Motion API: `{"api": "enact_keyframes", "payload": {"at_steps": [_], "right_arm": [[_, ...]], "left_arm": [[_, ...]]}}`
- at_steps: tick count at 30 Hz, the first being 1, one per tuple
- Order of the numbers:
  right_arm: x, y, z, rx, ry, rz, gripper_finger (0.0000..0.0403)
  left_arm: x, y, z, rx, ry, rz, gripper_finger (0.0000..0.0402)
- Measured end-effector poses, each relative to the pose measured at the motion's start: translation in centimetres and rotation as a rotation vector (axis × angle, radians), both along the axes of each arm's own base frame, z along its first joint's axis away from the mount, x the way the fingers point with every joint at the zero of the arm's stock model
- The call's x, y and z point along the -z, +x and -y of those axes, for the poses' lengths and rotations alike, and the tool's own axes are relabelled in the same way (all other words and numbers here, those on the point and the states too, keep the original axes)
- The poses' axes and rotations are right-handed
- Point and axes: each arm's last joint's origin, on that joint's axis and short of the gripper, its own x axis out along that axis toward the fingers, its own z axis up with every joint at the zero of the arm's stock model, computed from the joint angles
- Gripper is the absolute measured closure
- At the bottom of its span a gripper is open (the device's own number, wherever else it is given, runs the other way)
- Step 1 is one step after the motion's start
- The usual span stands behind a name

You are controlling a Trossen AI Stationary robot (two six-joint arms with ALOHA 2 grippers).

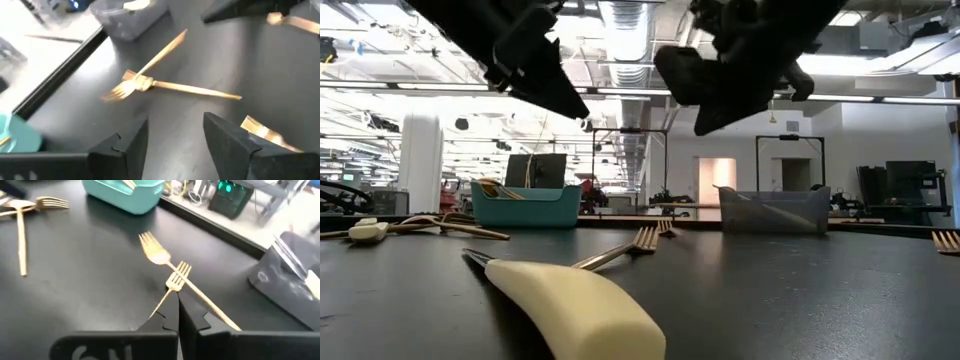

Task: Sort silverware by color (type)
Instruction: Put the gold fork into the orange bin

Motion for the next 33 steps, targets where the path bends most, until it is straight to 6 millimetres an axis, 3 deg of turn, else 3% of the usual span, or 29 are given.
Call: {"api": "enact_keyframes", "payload": {"at_steps": [5,11,18,23,28,33], "right_arm": [[0.0,-0.6,-0.9,-0.035,-0.023,-0.046,0.0381],[-0.2,-1.2,1.4,-0.02,0.012,-0.246,0.0371],[-0.7,1.3,7.9,-0.148,0.227,-0.456,0.037],[-0.1,3.6,13.6,-0.368,0.446,-0.433,0.0368],[0.1,2.9,18.9,-0.341,0.526,-0.45,0.0347],[0.3,1.8,21.9,-0.344,0.562,-0.507,0.0303]], "left_arm": [[0.3,0.3,-0.2,0.025,-0.01,0.059,0.0206],[0.3,0.3,-0.2,0.029,-0.017,0.062,0.0205],[0.4,0.3,-0.1,0.015,-0.05,0.08,0.0205],[0.8,-0.2,0.4,0.036,-0.076,0.034,0.0205],[1.8,-1.7,1.1,-0.006,-0.107,-0.058,0.0205],[2.1,-2.6,1.3,-0.058,-0.085,-0.073,0.0205]]}}
